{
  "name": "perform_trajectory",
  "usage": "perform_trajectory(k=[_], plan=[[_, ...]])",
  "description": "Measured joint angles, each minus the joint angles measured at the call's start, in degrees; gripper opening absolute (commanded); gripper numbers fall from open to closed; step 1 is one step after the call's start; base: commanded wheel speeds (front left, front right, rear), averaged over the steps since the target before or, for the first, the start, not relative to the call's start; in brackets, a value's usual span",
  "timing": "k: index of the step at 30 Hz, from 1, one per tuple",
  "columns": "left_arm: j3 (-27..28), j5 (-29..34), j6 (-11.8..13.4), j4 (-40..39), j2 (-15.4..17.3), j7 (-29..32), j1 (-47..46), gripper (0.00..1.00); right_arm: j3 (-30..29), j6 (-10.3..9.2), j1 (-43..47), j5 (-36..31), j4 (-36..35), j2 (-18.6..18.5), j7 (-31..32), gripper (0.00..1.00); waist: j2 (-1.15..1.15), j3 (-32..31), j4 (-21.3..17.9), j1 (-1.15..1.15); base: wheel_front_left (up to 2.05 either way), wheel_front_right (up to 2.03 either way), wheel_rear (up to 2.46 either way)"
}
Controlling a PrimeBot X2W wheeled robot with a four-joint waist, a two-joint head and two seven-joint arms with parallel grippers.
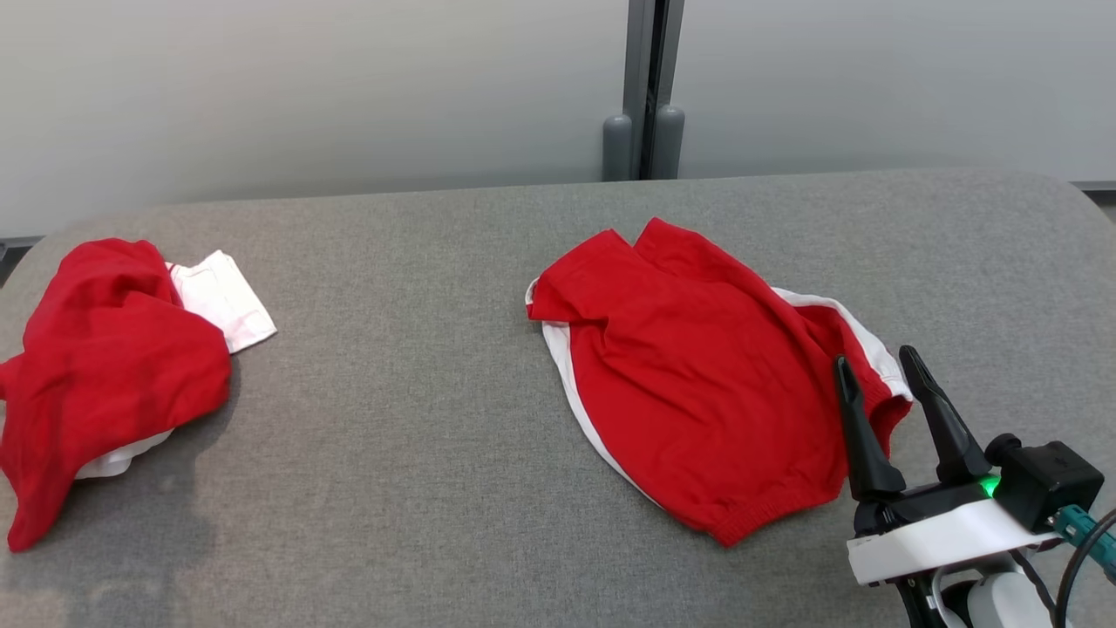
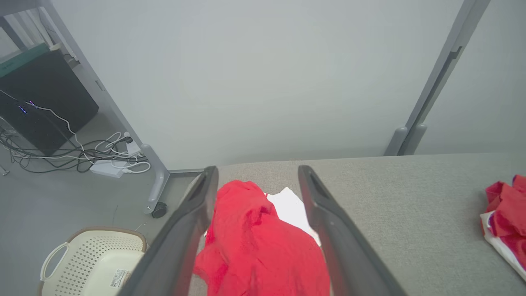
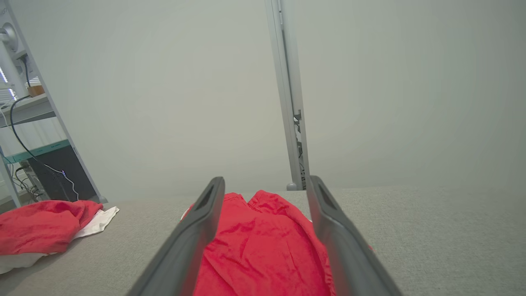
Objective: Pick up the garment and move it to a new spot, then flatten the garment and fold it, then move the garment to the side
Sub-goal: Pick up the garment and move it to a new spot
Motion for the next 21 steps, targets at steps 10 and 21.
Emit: perform_trajectory(k=[10,21], plan=[[1.6,2.2,10.6,-19.9,-2.2,-12.1,14.5,1.0,-0.2,-0.01,1.1,0.3,-0.3,0.1,0.0,1.0,0.0,-2.2,-1.1,0.0,0.0,0.0,0.0],[3.1,4.1,19.0,-32.1,-9.0,-28.0,30.7,1.0,-0.4,-0.01,1.3,0.3,-1.0,0.1,0.0,1.0,0.0,-1.2,-1.9,0.0,0.0,0.0,0.0]])
